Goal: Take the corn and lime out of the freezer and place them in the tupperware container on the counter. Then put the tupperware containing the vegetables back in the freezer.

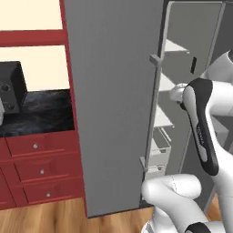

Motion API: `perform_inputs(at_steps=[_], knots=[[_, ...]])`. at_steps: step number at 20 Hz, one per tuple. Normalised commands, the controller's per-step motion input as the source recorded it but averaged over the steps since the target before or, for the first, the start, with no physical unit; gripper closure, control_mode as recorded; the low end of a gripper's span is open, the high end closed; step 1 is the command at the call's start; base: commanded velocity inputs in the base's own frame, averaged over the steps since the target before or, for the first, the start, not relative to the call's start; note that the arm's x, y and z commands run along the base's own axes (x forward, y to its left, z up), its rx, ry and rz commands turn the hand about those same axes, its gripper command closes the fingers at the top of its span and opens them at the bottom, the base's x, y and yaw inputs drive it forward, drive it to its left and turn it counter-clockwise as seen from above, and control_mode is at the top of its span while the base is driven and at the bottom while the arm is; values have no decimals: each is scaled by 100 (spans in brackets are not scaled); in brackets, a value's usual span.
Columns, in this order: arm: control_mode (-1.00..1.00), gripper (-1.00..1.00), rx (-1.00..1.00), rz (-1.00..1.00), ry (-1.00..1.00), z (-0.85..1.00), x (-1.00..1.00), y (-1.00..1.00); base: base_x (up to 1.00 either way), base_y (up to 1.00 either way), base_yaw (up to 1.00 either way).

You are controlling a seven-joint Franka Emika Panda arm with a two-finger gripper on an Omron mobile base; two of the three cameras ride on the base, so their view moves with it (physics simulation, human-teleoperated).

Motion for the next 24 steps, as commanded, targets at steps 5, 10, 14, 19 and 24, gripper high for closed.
perform_inputs(at_steps=[5,10,14,19,24], knots=[[100,100,0,0,0,0,0,0,-7,100,0],[100,100,0,0,0,0,0,0,7,100,0],[100,100,0,0,0,0,0,0,22,100,0],[100,100,0,0,0,0,0,0,53,100,0],[100,100,0,0,0,0,0,0,84,90,0]])
